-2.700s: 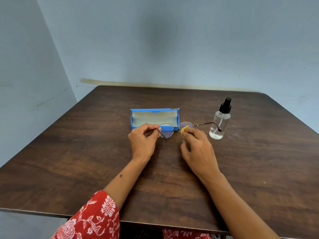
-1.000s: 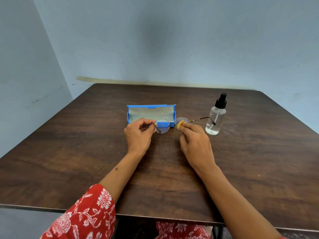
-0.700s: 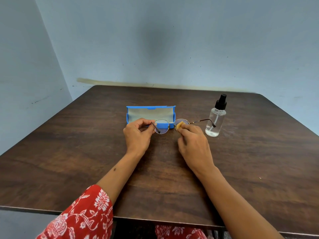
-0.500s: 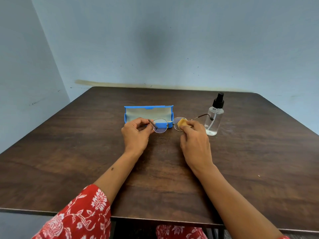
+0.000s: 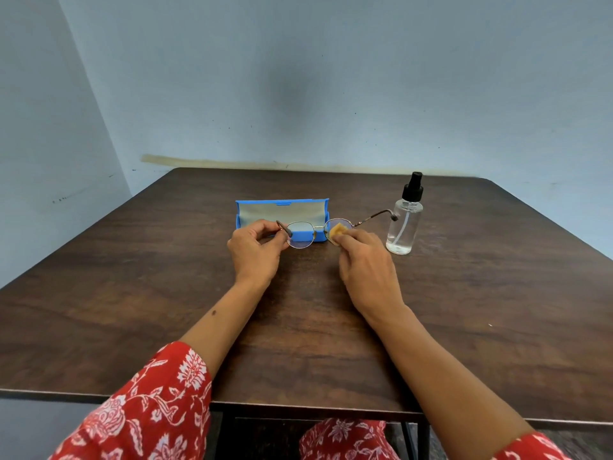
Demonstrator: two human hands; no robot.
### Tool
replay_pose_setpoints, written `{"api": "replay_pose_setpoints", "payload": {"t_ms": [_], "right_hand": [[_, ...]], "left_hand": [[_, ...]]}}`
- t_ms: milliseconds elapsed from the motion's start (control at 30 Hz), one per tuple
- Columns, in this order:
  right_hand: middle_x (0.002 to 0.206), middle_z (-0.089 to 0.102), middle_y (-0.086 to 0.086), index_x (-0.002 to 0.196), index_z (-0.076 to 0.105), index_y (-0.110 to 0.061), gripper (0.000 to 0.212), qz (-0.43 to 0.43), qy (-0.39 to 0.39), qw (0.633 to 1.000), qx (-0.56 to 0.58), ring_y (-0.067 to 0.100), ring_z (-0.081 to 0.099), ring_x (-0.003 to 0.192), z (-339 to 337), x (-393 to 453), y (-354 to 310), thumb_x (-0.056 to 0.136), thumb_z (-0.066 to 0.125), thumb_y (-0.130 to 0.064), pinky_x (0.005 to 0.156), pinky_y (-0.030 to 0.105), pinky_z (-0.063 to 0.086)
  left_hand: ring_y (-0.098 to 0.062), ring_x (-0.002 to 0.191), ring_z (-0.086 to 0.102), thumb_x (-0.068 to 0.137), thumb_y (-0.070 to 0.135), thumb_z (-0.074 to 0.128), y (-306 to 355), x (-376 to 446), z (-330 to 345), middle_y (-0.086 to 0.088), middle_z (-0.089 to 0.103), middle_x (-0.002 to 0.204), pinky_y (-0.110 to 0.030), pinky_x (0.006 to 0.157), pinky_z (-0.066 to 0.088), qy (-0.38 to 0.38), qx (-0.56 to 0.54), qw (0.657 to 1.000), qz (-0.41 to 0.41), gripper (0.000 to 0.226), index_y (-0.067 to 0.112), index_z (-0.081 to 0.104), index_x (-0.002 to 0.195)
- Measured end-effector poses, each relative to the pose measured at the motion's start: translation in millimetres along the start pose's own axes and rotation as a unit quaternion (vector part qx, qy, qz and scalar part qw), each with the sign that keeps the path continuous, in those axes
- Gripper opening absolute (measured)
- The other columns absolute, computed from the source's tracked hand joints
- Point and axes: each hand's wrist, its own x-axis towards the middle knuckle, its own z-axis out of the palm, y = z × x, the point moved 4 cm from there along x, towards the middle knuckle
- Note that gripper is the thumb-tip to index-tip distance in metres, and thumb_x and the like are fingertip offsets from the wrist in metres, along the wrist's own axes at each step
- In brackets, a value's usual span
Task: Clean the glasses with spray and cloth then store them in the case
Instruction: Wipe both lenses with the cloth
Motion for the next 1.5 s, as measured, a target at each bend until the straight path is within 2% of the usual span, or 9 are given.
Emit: {"api": "replay_pose_setpoints", "payload": {"t_ms": [133, 300, 433, 600, 767, 933, 1100, 1267, 1500], "right_hand": [[0.102, 0.066, 0.013, 0.103, 0.068, -0.001, 0.029, 0.047, 0.013, 0.998, -0.035, 0.033, 0.057, 0.088, -2, 1, 9, 0.077, 0.059, 0.008, 0.061, 0.039, 0.050], [0.098, 0.067, 0.011, 0.094, 0.069, 0.000, 0.022, -0.021, -0.023, 0.998, -0.052, 0.031, 0.058, 0.080, 3, 0, -3, 0.075, 0.063, 0.007, 0.052, 0.034, 0.049], [0.115, 0.060, 0.010, 0.110, 0.064, -0.002, 0.030, 0.058, -0.032, 0.995, -0.069, 0.030, 0.051, 0.103, -1, 1, 8, 0.083, 0.053, 0.004, 0.066, 0.036, 0.048], [0.106, 0.063, 0.012, 0.104, 0.066, -0.001, 0.025, -0.010, -0.061, 0.996, -0.068, 0.031, 0.055, 0.091, 3, 0, -2, 0.082, 0.056, 0.005, 0.057, 0.037, 0.049], [0.120, 0.053, 0.010, 0.119, 0.058, -0.004, 0.036, 0.071, -0.059, 0.992, -0.087, 0.027, 0.046, 0.109, -2, 2, 8, 0.086, 0.048, 0.004, 0.071, 0.036, 0.047], [0.104, 0.062, 0.014, 0.105, 0.065, 0.000, 0.029, -0.007, -0.067, 0.996, -0.065, 0.032, 0.055, 0.091, 3, 1, -3, 0.078, 0.057, 0.008, 0.055, 0.039, 0.052], [0.122, 0.053, 0.009, 0.121, 0.056, -0.004, 0.037, 0.072, -0.069, 0.989, -0.109, 0.026, 0.045, 0.110, -3, 2, 6, 0.086, 0.047, 0.004, 0.071, 0.035, 0.047], [0.103, 0.063, 0.014, 0.100, 0.066, 0.002, 0.027, -0.011, -0.082, 0.993, -0.087, 0.032, 0.057, 0.089, 1, 0, -6, 0.075, 0.060, 0.010, 0.054, 0.038, 0.052], [0.117, 0.056, 0.010, 0.114, 0.060, -0.002, 0.031, 0.038, -0.086, 0.991, -0.095, 0.027, 0.048, 0.106, -1, 2, 0, 0.085, 0.049, 0.004, 0.069, 0.035, 0.047]], "left_hand": [[-0.004, 0.072, 0.068, 0.078, -0.002, 0.071, 4, -2, 1, 0.002, 0.069, 0.079, -0.023, 0.071, 0.059, -0.007, 0.005, 1.000, -0.001, 0.008, 0.005, 0.071, 0.082], [-0.013, 0.078, 0.070, 0.077, -0.002, 0.072, 1, 1, 0, -0.002, 0.070, 0.080, -0.032, 0.075, 0.059, 0.000, 0.006, 1.000, 0.002, 0.010, 0.008, 0.071, 0.079], [-0.011, 0.076, 0.069, 0.076, -0.002, 0.072, 1, -1, 1, 0.001, 0.070, 0.079, -0.031, 0.075, 0.059, -0.010, -0.001, 1.000, 0.004, 0.012, 0.009, 0.071, 0.076], [-0.012, 0.079, 0.070, 0.076, -0.001, 0.072, 1, 0, 0, 0.001, 0.070, 0.080, -0.033, 0.076, 0.059, -0.006, 0.009, 1.000, 0.003, 0.012, 0.011, 0.071, 0.077], [-0.007, 0.076, 0.069, 0.077, 0.000, 0.072, 4, -2, 2, 0.004, 0.069, 0.079, -0.028, 0.074, 0.059, -0.011, 0.013, 1.000, 0.003, 0.012, 0.012, 0.071, 0.079], [-0.013, 0.082, 0.070, 0.077, -0.001, 0.072, 1, 0, 0, -0.004, 0.071, 0.084, -0.032, 0.076, 0.059, -0.004, 0.010, 1.000, 0.000, 0.011, 0.009, 0.072, 0.081], [-0.009, 0.078, 0.069, 0.077, 0.001, 0.073, 3, -1, 2, 0.002, 0.070, 0.080, -0.031, 0.076, 0.059, -0.013, 0.021, 1.000, 0.006, 0.013, 0.013, 0.071, 0.080], [-0.011, 0.081, 0.069, 0.077, 0.002, 0.073, 3, 0, 1, 0.001, 0.070, 0.080, -0.035, 0.078, 0.059, -0.008, 0.027, 1.000, 0.011, 0.014, 0.016, 0.071, 0.080], [-0.014, 0.078, 0.070, 0.076, 0.004, 0.075, 0, 2, 2, -0.003, 0.072, 0.081, -0.038, 0.078, 0.059, -0.007, 0.031, 0.999, 0.021, 0.010, 0.012, 0.073, 0.080]]}}
